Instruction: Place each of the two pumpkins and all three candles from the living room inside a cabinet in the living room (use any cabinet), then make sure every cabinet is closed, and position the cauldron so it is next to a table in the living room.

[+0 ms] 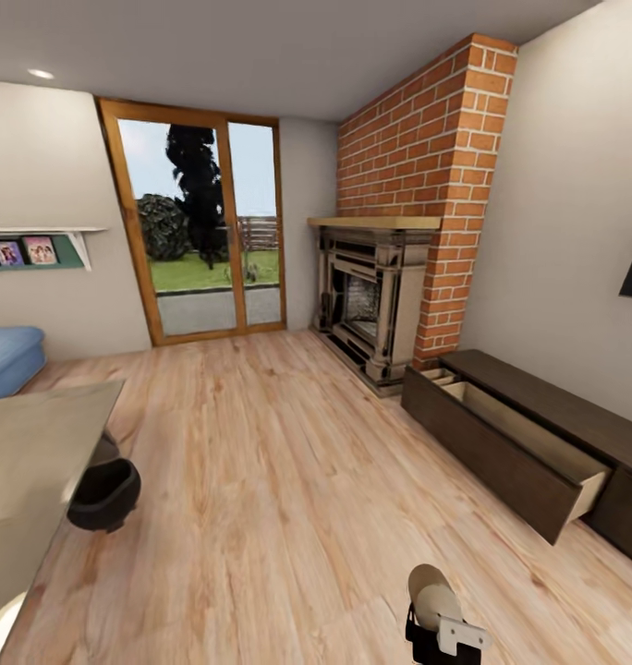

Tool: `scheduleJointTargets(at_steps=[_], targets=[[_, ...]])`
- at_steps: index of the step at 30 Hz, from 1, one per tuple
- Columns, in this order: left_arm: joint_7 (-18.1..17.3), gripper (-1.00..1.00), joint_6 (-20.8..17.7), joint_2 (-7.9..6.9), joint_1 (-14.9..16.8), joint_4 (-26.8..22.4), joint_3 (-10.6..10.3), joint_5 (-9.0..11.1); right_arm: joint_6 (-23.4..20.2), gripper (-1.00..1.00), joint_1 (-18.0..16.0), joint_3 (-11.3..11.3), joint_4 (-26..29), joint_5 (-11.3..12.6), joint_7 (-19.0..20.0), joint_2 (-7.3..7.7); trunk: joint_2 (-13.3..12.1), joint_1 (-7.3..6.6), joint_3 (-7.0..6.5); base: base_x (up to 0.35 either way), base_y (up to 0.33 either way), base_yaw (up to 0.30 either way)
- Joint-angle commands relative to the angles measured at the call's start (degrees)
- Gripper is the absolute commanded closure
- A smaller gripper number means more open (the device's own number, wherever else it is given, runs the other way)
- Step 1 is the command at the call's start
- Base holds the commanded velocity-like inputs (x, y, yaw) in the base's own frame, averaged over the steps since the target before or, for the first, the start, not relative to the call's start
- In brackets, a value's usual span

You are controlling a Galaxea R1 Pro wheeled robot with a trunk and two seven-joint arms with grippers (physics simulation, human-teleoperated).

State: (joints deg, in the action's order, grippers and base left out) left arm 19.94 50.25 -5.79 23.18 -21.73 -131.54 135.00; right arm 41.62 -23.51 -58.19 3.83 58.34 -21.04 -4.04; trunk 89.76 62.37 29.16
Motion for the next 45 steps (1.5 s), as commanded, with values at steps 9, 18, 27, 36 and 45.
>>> scheduleJointTargets(at_steps=[9,18,27,36,45], targets=[[0.48,-1.0,0.24,-0.01,0.11,-0.16,-0.47,0.0,0.04,1.0,-0.04,-0.61,0.04,-0.05,-0.4,-0.09,-1.57,-0.85,-0.91,0.326,-0.051,-0.251],[0.54,-1.0,0.28,-0.01,0.11,-0.15,-0.47,0.0,0.04,1.0,-0.04,-0.67,0.04,-0.04,-0.4,-0.17,-5.18,-2.82,-2.65,0.311,-0.185,-0.136],[0.54,-1.0,0.26,-0.01,0.11,-0.15,-0.47,0.0,0.04,1.0,-0.04,-0.69,0.04,-0.04,-0.44,-0.18,-8.79,-4.8,-4.26,0.301,-0.203,-0.002],[0.54,-1.0,0.21,-0.01,0.11,-0.15,-0.47,0.0,-1.37,1.0,-0.04,-0.7,0.04,-0.08,-0.4,-0.18,-12.4,-6.78,-5.88,0.3,-0.205,0.0],[0.54,-1.0,0.21,-0.01,0.11,-0.15,-0.47,0.0,-1.63,1.0,-0.04,-0.79,0.04,-0.15,-0.4,-0.26,-16.01,-8.75,-7.31,0.3,-0.205,0.0]])
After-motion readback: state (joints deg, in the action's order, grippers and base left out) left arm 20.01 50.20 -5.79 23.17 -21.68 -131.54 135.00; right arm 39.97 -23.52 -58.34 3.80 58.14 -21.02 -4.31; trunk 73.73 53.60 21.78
